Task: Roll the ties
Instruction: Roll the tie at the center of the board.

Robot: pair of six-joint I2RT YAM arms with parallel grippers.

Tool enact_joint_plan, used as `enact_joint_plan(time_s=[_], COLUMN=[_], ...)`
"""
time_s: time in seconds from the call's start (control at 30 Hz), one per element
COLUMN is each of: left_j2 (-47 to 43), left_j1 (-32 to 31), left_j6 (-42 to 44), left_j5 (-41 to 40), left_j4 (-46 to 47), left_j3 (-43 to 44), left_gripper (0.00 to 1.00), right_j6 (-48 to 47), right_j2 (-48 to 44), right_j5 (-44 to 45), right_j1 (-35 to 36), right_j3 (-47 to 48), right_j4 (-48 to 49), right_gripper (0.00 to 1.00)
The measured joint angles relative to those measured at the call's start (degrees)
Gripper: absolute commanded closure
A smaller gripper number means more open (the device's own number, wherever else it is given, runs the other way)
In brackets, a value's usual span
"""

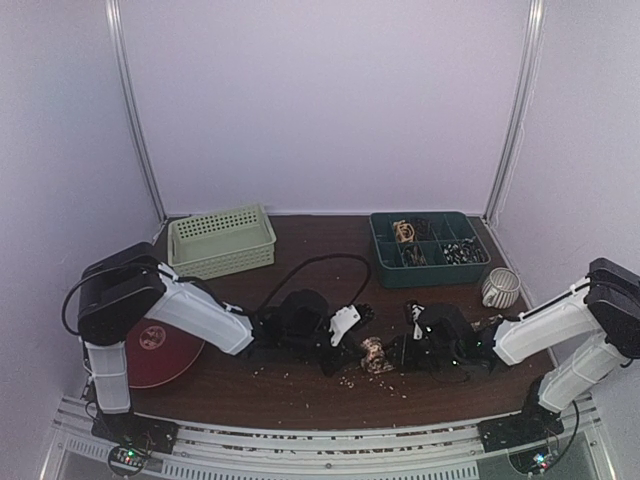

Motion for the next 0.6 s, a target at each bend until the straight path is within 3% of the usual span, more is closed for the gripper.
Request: enact_joint_plan(time_s=[0.23,0.6], left_j2=[1.14,3.26], left_j1=[-0.20,-0.61], left_j6=[0.04,0.04], left_j5=[0.61,0.44], left_j4=[-1.55,-3.21], left_j3=[2.43,6.51], left_gripper=[0.86,0.81], right_j6=[-2.14,-2.82], right_j2=[-2.60,-12.87], right_j5=[4.33,8.15], right_j1=[0.00,0.00], right_j3=[0.28,-0.17], right_j4=[-4.96,-8.83], right_gripper=[0.70,0.54])
